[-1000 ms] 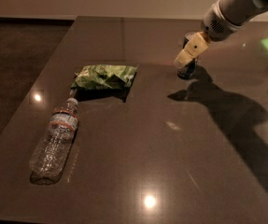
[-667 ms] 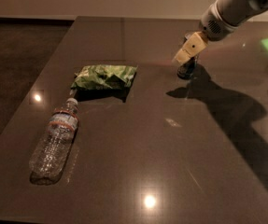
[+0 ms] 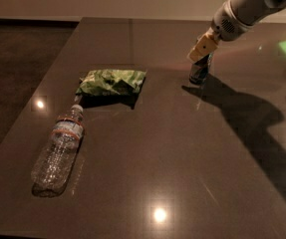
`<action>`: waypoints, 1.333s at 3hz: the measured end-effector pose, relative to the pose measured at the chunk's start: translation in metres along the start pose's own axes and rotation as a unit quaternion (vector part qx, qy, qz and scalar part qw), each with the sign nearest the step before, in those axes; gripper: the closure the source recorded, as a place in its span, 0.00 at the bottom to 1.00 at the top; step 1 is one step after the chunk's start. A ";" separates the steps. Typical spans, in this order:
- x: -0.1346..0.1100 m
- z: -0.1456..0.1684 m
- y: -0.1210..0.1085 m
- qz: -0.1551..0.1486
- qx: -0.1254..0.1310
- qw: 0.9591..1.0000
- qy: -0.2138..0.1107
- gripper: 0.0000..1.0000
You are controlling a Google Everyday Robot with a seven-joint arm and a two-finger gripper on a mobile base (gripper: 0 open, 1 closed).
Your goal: Pick redbull can
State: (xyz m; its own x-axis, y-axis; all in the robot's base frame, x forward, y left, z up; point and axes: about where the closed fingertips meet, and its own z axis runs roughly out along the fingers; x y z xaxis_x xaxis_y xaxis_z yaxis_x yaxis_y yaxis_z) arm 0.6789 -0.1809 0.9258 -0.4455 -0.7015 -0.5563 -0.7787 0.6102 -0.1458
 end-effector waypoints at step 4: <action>-0.047 -0.067 0.040 -0.079 -0.054 0.995 -0.014 1.00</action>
Offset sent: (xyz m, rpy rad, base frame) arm -0.0177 0.0060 0.0511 0.0179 -0.0126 0.1170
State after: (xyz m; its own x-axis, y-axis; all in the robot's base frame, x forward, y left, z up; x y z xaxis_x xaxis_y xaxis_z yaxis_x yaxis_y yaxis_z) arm 0.6392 -0.1489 1.0011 -0.3027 -0.7742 -0.5559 -0.8819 0.4487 -0.1446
